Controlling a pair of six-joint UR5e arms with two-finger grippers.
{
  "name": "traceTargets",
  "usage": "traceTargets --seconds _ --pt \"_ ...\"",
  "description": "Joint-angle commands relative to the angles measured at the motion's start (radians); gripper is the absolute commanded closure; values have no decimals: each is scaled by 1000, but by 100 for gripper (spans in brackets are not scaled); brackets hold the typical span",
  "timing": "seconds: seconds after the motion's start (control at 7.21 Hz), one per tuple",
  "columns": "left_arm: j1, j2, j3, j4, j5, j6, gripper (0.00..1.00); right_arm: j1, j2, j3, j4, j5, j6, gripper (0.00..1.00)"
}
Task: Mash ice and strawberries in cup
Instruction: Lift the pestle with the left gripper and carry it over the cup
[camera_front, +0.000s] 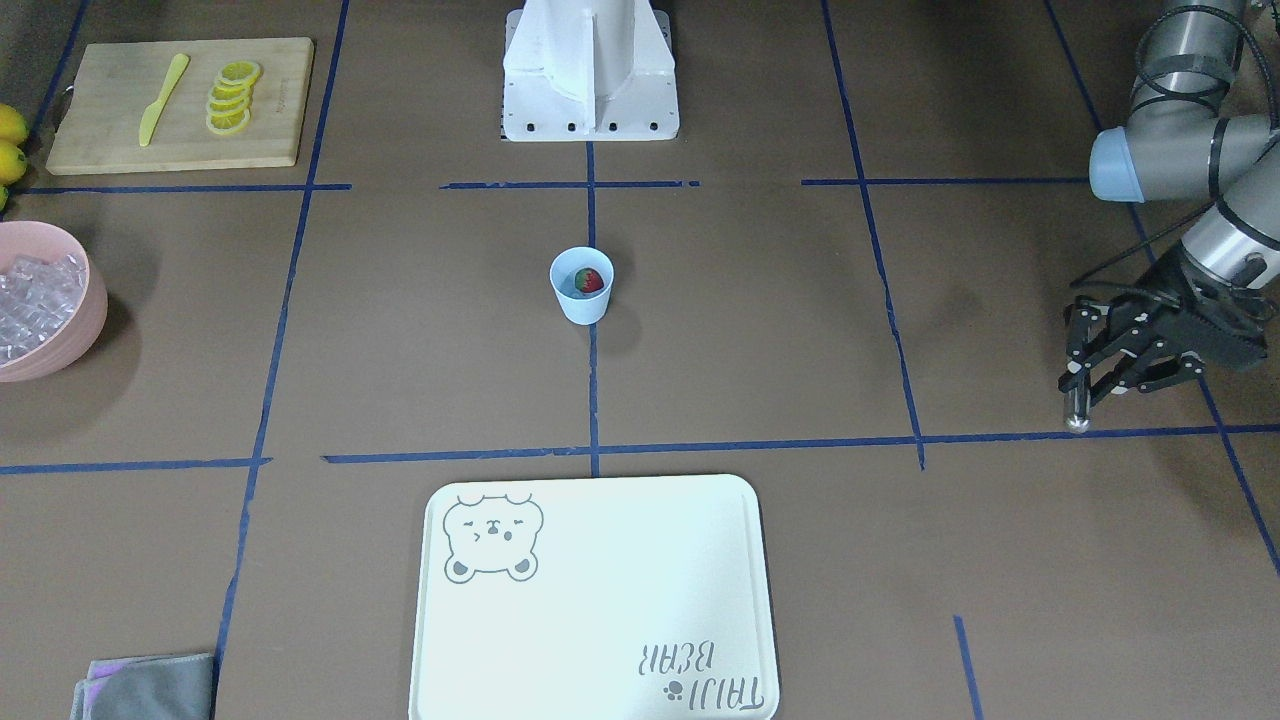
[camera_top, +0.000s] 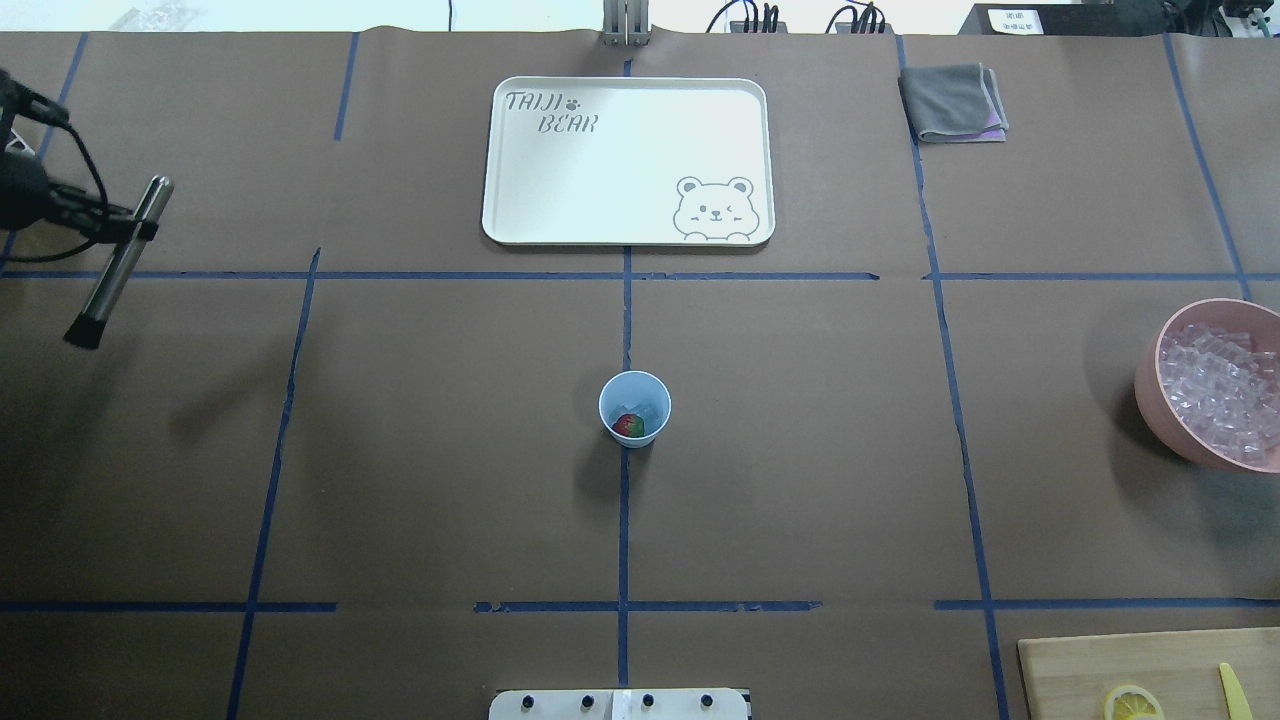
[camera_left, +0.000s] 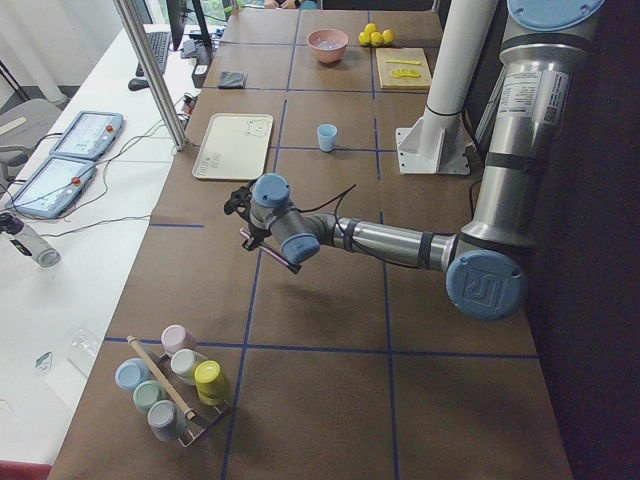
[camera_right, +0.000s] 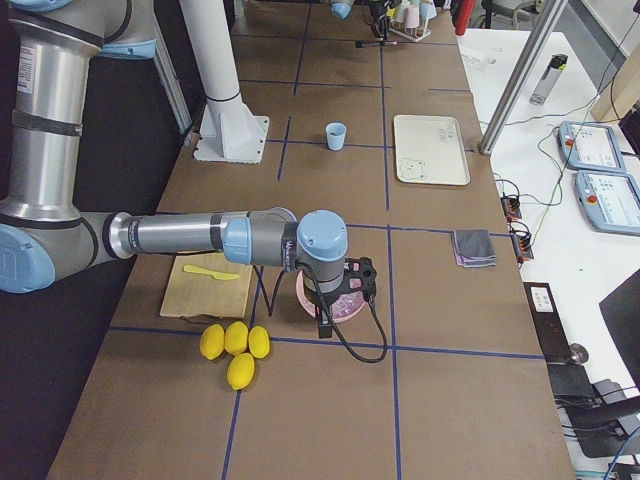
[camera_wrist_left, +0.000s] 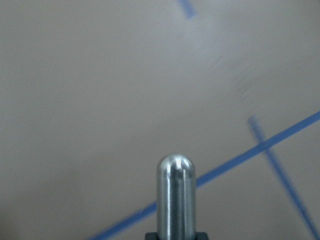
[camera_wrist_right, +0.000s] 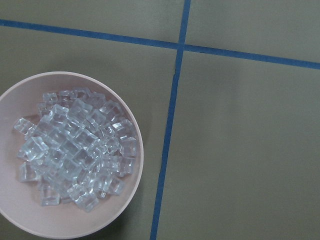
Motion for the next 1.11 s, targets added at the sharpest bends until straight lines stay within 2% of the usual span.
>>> traceTargets --seconds 0.0,0.14,0.42,0.55,0.69,0.97 --pt "2 -67 -32 -120 2 22 100 -1 -1 0 1 0 5 0" --pt "23 -104 -38 -233 5 12 100 -1 0 0 0 0 5 0" --pt "64 -197 -28 -360 8 -8 100 1 -1 0 1 2 11 0" --pt "78 -267 -21 -375 11 -14 100 1 -1 0 0 2 11 0" --pt "115 -303 -18 -445 46 -11 100 1 0 0 0 2 11 0" --pt "230 -309 32 -704 134 -10 100 -1 20 -6 0 2 14 0"
